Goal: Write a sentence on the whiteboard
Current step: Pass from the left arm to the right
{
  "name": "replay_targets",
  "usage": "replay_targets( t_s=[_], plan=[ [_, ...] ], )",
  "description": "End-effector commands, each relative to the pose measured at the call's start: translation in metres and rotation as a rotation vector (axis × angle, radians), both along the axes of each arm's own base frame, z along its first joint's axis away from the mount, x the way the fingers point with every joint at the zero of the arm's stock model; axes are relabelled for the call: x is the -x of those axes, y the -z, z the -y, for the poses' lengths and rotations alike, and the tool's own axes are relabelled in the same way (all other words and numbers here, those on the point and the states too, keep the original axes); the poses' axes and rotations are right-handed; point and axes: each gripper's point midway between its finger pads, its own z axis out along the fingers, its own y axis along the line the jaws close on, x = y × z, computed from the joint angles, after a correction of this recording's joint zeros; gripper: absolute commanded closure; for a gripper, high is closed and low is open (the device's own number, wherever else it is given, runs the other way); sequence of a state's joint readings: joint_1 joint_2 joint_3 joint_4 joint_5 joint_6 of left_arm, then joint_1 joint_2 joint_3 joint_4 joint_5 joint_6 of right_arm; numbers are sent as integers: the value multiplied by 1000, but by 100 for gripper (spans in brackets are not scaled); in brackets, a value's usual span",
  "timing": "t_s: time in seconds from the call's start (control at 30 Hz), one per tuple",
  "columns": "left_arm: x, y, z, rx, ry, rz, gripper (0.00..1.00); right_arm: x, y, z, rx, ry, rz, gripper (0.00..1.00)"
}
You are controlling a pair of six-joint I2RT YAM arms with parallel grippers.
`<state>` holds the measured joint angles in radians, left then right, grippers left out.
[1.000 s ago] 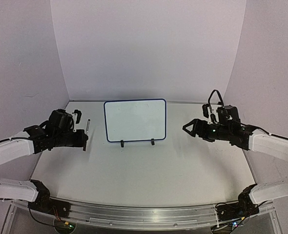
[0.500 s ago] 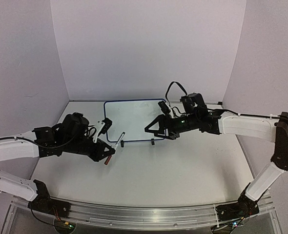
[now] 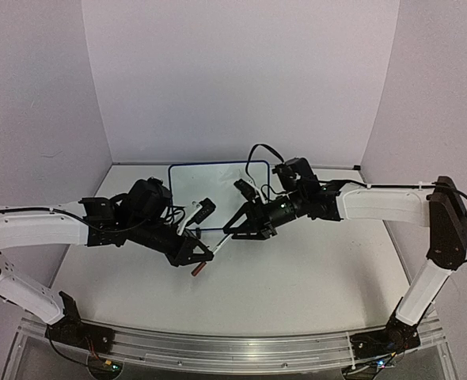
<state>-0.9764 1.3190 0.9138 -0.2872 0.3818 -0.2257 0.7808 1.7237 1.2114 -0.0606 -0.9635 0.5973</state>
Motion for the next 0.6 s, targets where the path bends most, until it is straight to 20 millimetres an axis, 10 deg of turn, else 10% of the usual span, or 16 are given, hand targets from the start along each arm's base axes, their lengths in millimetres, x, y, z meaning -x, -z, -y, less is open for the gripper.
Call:
replay_targets(
  t_s=[0.0,0.4,0.57],
  plan=[
    [3,-34,17,83,96,64,100,8,-19,-13,-68,-87,7,53],
    [-2,-29,26,47,135,80,100,18,-11,-18,-64,-126,-20,100],
    [-4,-26,28,74,103,63,44,1,-15,-11,-41,-34,55,100]
  ],
)
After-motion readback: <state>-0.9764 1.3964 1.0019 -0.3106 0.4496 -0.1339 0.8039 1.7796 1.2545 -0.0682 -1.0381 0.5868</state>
